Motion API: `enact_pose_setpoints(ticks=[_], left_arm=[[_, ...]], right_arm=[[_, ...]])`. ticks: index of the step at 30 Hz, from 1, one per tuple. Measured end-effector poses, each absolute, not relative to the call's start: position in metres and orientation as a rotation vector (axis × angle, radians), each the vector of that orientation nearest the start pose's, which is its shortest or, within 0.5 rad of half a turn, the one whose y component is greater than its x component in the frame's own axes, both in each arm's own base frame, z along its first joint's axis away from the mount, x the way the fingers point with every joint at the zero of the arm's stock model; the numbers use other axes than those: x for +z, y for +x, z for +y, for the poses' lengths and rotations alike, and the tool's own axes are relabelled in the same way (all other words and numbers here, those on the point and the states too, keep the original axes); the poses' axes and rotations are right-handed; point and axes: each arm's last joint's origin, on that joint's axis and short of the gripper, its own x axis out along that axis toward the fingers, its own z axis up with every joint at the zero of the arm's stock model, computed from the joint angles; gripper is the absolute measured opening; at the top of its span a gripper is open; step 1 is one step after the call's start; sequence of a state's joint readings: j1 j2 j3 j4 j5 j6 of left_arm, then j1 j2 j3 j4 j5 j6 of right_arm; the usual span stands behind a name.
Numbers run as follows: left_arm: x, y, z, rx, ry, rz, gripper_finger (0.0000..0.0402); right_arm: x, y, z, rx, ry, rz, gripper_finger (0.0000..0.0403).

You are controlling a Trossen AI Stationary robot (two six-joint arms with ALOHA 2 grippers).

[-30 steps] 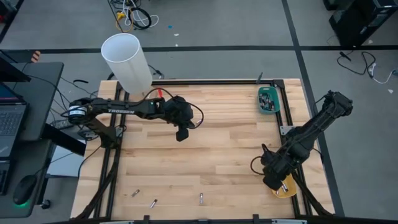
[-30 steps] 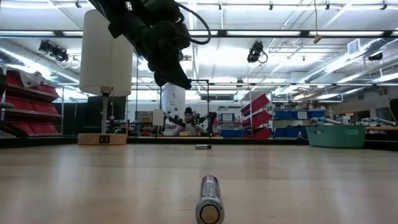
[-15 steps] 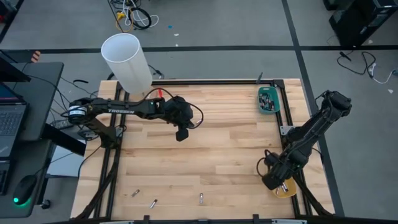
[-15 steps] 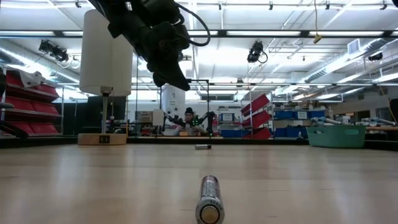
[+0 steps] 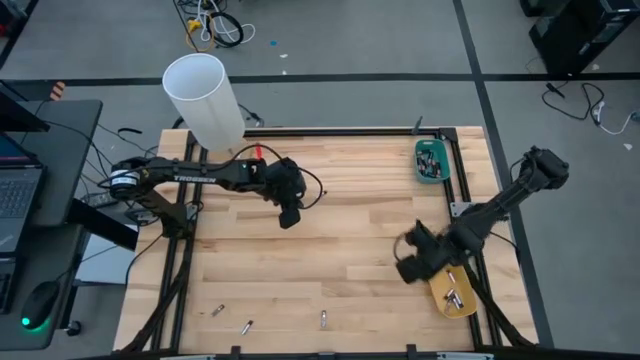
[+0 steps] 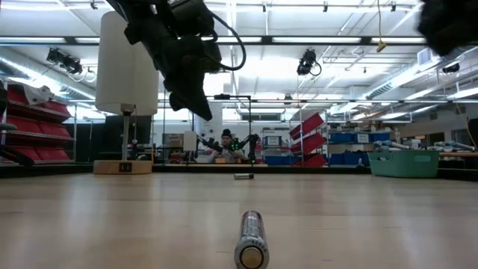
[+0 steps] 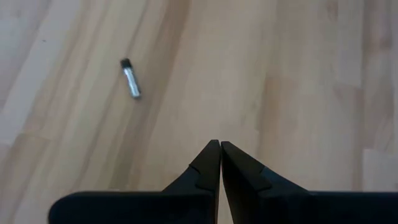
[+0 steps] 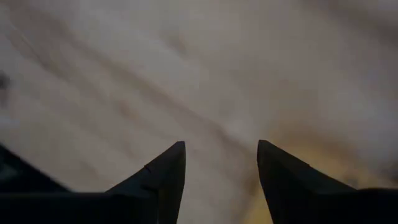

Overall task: Sort batteries
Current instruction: Put the silver battery into the yellow bin

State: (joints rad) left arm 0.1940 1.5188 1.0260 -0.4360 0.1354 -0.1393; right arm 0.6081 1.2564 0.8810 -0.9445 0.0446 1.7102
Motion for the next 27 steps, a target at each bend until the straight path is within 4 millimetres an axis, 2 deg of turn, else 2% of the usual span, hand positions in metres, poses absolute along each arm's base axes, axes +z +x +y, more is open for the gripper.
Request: enact_pose_setpoints(ticks=[4,11,18,22,27], left_arm=[[0.225,0.301,0.055,0.111,-0.294,0.947,0.0030],[0.224,0.299,0.058,0.208,-0.251,0.966,0.0030],[0.225,0.298,0.051,0.212,-0.289,0.970,0.0030],[0.238,0.283,0.046,0.211,-0.309,0.989,0.0030],[0.269,0.255,0.041,0.229,-0.318,0.945,0.0030]], right_arm=[[0.228,0.195,0.092,-0.688,0.973,1.131,0.0180],[0.229,0.217,0.043,-0.651,0.819,1.075,0.0174],[0.220,0.260,-0.014,-0.546,0.725,0.901,0.0174],[0.201,0.282,-0.041,-0.506,0.722,0.869,0.0174],[0.176,0.308,-0.065,-0.464,0.667,0.937,0.0174]])
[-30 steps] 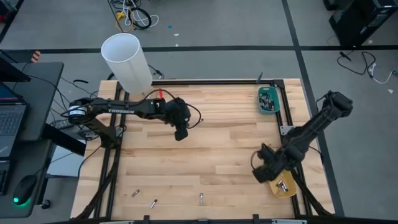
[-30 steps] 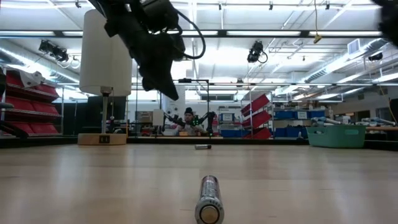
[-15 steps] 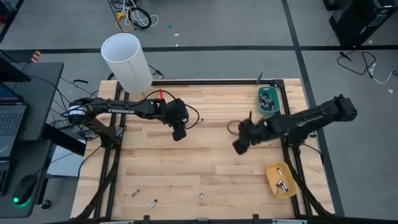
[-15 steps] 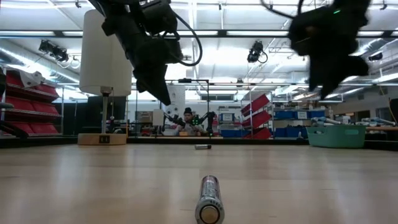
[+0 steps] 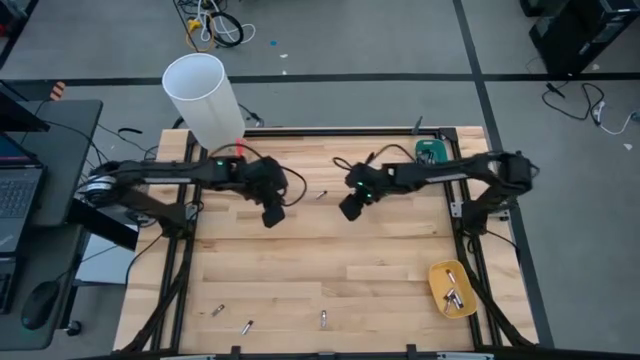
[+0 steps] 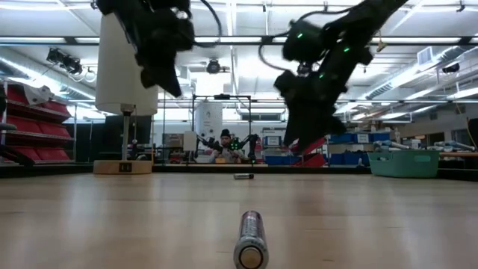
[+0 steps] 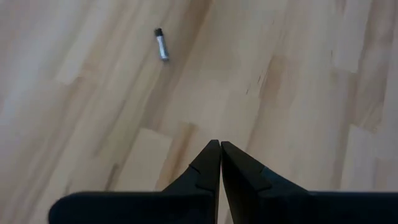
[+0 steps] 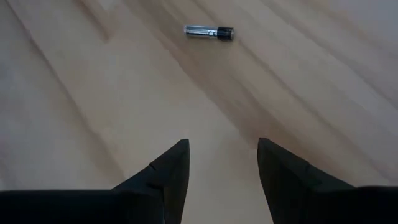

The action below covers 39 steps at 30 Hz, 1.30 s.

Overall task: Sort batteries
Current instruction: Put the silver battery into the yellow bin

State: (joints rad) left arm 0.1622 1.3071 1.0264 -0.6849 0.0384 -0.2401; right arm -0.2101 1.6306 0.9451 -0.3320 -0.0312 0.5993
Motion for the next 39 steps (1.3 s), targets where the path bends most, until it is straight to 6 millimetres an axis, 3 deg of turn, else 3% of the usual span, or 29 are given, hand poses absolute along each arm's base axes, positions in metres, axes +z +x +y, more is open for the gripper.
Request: enact_pose_setpoints(ticks=[6,11,16,24,29,39], left_arm=[[0.295,0.225,0.038,0.316,-0.310,0.871,0.0030],[0.301,0.209,0.035,0.378,-0.337,0.886,0.0030],[0.300,0.197,0.028,0.417,-0.339,0.958,0.0030],[0.298,0.188,0.015,0.475,-0.282,1.015,0.0030],[0.298,0.188,0.013,0.490,-0.249,1.007,0.0030],[0.298,0.188,0.013,0.509,-0.238,1.001,0.0030]], right_arm=[[0.169,0.351,-0.089,-0.373,0.494,0.983,0.0174],[0.175,0.383,-0.105,-0.252,0.256,1.006,0.0174],[0.166,0.403,-0.111,-0.110,0.036,1.092,0.0172],[0.140,0.411,-0.113,0.040,-0.109,1.258,0.0150],[0.140,0.411,-0.116,0.045,-0.114,1.257,0.0124],[0.137,0.408,-0.121,-0.002,-0.043,1.284,0.0013]])
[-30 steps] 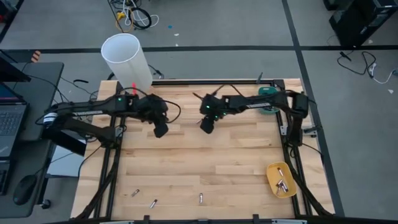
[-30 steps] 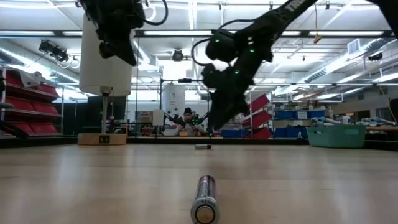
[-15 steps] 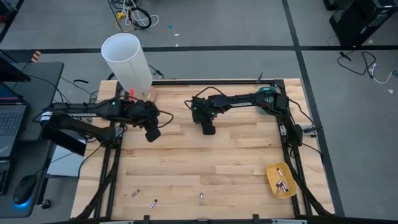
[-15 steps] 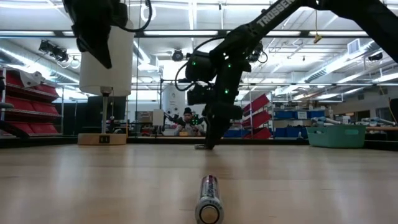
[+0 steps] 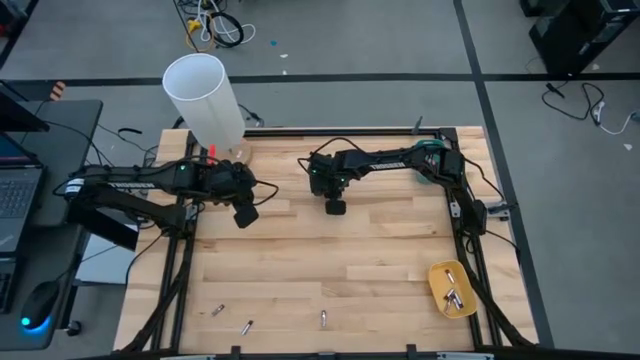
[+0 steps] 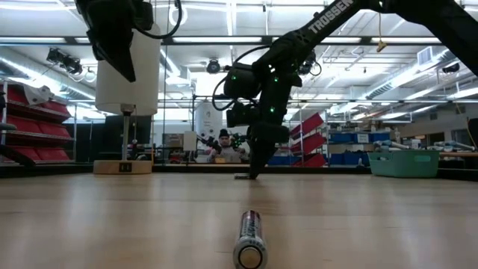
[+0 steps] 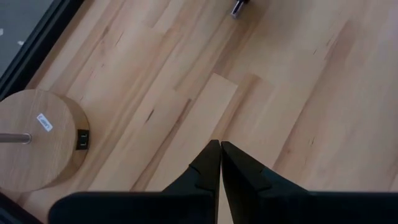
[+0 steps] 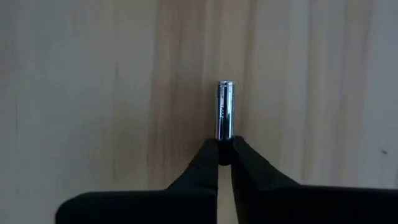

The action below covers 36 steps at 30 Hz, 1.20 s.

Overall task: Sort batteries
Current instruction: Put the silver battery into the yellow bin

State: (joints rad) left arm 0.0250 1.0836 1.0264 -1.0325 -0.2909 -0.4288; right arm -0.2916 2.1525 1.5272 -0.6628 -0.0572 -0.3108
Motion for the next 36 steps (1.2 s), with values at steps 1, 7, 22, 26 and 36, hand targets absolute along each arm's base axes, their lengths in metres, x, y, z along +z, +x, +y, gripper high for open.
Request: enact_pose_setpoints(ticks=[1,7,22,26,36], left_arm=[[0.298,0.188,0.013,0.511,-0.241,1.000,0.0030],[0.298,0.188,0.013,0.520,-0.257,0.995,0.0030],[0.301,0.194,0.014,0.521,-0.253,0.931,0.0030],[0.305,0.200,0.014,0.519,-0.245,0.850,0.0030],[0.314,0.214,0.015,0.466,-0.205,0.717,0.0030]], right_arm=[[0.137,0.408,-0.121,-0.013,-0.027,1.284,0.0011],[0.139,0.406,-0.120,-0.083,0.071,1.294,0.0013],[0.213,0.369,-0.065,-0.099,0.205,1.421,0.0011],[0.222,0.358,-0.035,-0.094,0.217,1.411,0.0011],[0.234,0.301,0.035,-0.179,0.382,1.391,0.0011]])
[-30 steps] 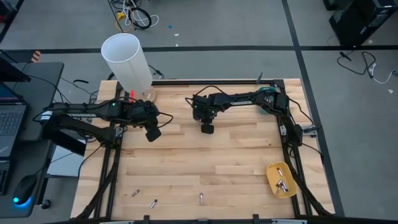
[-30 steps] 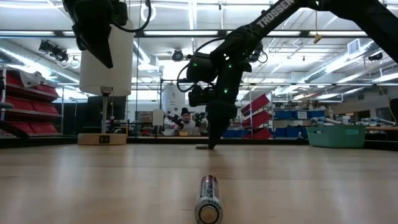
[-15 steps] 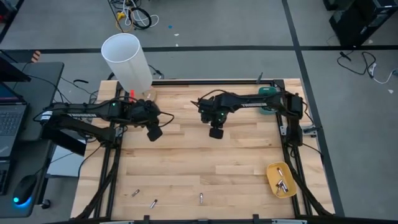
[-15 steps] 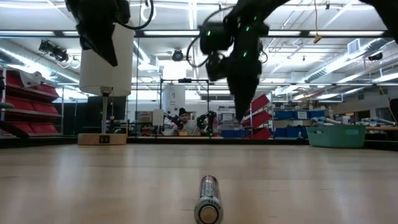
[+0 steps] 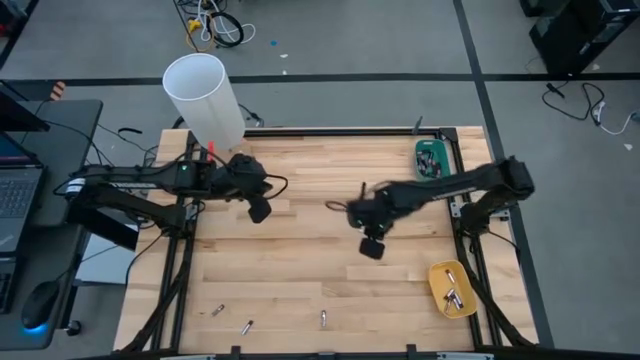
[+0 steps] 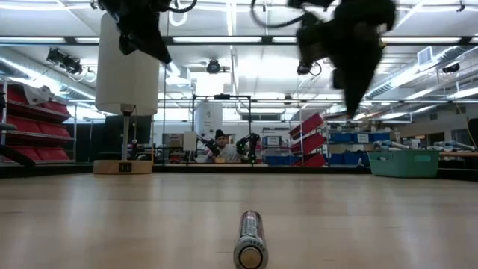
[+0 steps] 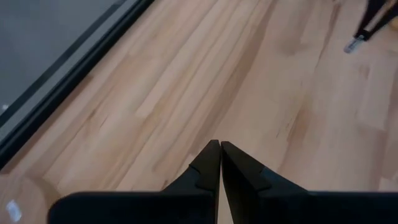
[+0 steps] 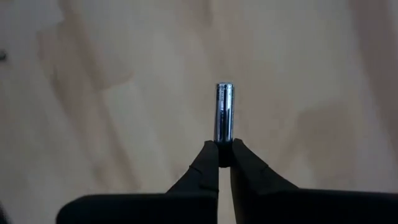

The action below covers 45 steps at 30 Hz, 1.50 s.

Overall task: Sort batteries
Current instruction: Put the silver battery into the yellow bin

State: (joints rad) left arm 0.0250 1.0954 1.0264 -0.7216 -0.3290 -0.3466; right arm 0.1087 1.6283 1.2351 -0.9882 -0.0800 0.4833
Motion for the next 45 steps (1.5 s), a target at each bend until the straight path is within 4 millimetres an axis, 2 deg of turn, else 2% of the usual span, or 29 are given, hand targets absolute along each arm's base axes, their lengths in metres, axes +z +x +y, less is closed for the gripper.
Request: enact_pose_setpoints(ticks=[6,10,14,21,27,35,39,45], left_arm=[[0.315,0.228,0.014,0.415,-0.178,0.657,0.0030],[0.310,0.241,0.014,0.366,-0.176,0.643,0.0030],[0.302,0.258,0.012,0.278,-0.199,0.646,0.0030],[0.282,0.283,0.009,0.163,-0.248,0.673,0.0030],[0.273,0.293,0.009,0.160,-0.254,0.683,0.0030],[0.284,0.303,0.010,0.177,-0.241,0.526,0.0030],[0.290,0.307,0.010,0.167,-0.244,0.447,0.0030],[0.291,0.308,0.010,0.165,-0.245,0.438,0.0030]], right_arm=[[0.237,0.255,0.075,-0.268,0.499,1.420,0.0011],[0.241,0.225,0.097,-0.328,0.527,1.530,0.0011],[0.247,0.203,0.115,-0.353,0.545,1.609,0.0011],[0.251,0.177,0.147,-0.367,0.547,1.628,0.0011],[0.250,0.157,0.172,-0.411,0.589,1.618,0.0012],[0.243,0.131,0.191,-0.518,0.639,1.608,0.0012],[0.230,0.123,0.197,-0.522,0.667,1.600,0.0012],[0.210,0.113,0.198,-0.593,0.721,1.588,0.0023]])
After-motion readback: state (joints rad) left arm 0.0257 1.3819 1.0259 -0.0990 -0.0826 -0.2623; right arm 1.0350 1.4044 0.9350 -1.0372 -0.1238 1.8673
